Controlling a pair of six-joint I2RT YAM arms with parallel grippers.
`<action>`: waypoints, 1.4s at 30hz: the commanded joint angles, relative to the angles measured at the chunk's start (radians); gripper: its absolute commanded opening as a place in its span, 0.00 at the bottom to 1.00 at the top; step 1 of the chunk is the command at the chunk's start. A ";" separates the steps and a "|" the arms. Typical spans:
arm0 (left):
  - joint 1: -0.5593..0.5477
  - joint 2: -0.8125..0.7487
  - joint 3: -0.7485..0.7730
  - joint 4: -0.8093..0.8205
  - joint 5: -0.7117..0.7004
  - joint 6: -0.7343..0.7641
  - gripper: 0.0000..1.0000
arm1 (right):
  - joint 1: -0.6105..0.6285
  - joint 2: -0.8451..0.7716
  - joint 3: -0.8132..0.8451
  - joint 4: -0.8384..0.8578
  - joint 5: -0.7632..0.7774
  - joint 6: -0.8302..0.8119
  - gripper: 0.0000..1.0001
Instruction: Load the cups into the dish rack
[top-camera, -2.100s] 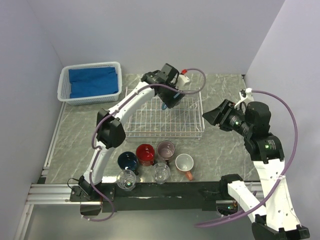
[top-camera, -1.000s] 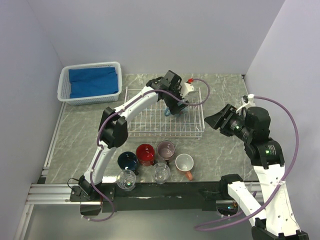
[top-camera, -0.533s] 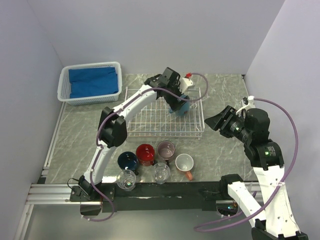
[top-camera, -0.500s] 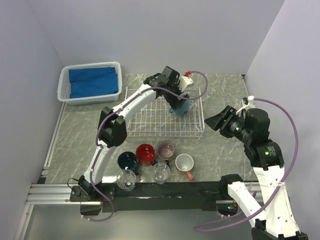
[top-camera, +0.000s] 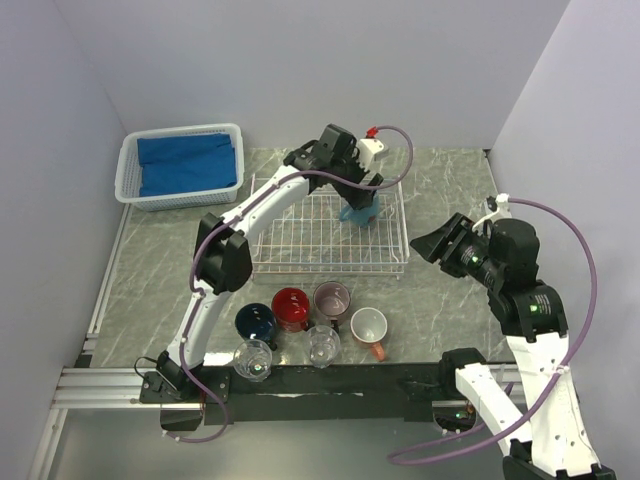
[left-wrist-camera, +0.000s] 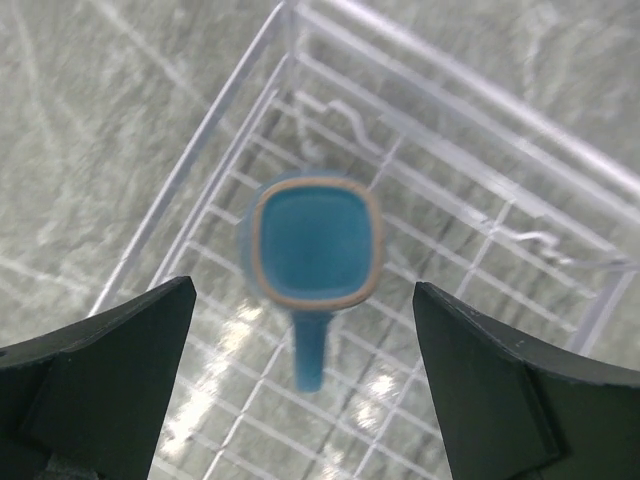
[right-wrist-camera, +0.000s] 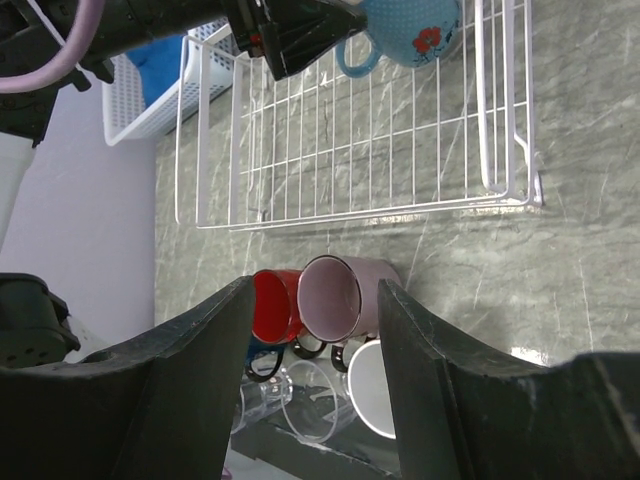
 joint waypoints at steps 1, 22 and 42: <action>-0.008 -0.029 0.030 0.081 0.122 -0.099 0.96 | -0.007 -0.023 -0.020 0.007 0.017 -0.005 0.60; 0.372 -0.535 -0.239 -0.142 0.233 -0.113 0.96 | 0.270 0.252 0.044 -0.321 0.046 -0.141 0.59; 0.457 -0.899 -0.709 -0.120 0.342 -0.188 0.99 | 0.628 0.444 -0.091 -0.357 0.238 -0.054 0.47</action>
